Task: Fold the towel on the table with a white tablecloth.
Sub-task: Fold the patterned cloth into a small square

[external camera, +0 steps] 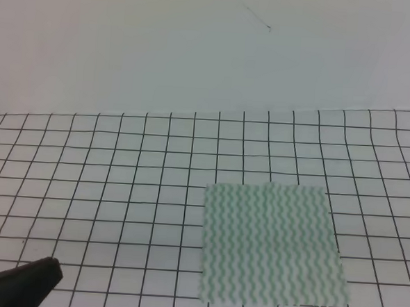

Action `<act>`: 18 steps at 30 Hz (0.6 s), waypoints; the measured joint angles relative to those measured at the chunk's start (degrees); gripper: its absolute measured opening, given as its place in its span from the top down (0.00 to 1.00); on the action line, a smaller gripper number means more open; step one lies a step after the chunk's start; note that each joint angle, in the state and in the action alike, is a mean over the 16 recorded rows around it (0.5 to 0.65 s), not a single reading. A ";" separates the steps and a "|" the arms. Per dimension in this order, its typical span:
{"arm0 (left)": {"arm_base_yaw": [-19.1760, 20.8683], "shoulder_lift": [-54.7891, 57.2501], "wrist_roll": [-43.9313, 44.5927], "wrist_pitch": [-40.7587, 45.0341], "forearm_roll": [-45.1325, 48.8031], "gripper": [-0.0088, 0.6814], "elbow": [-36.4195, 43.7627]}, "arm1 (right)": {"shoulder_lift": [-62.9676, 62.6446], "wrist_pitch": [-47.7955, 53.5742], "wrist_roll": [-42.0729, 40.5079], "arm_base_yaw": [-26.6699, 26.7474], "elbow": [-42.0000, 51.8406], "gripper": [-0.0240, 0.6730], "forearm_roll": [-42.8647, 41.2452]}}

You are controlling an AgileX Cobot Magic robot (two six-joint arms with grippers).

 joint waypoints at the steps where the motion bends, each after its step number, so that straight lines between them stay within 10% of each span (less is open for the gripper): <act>1: 0.00 1.46 0.83 0.40 -0.58 0.99 -0.19 | 1.91 0.83 -0.50 0.00 -0.13 0.91 -0.21; 18: 0.00 20.66 13.59 7.75 -2.95 0.99 -8.70 | 23.59 -0.82 -3.82 7.83 -5.26 0.81 -10.05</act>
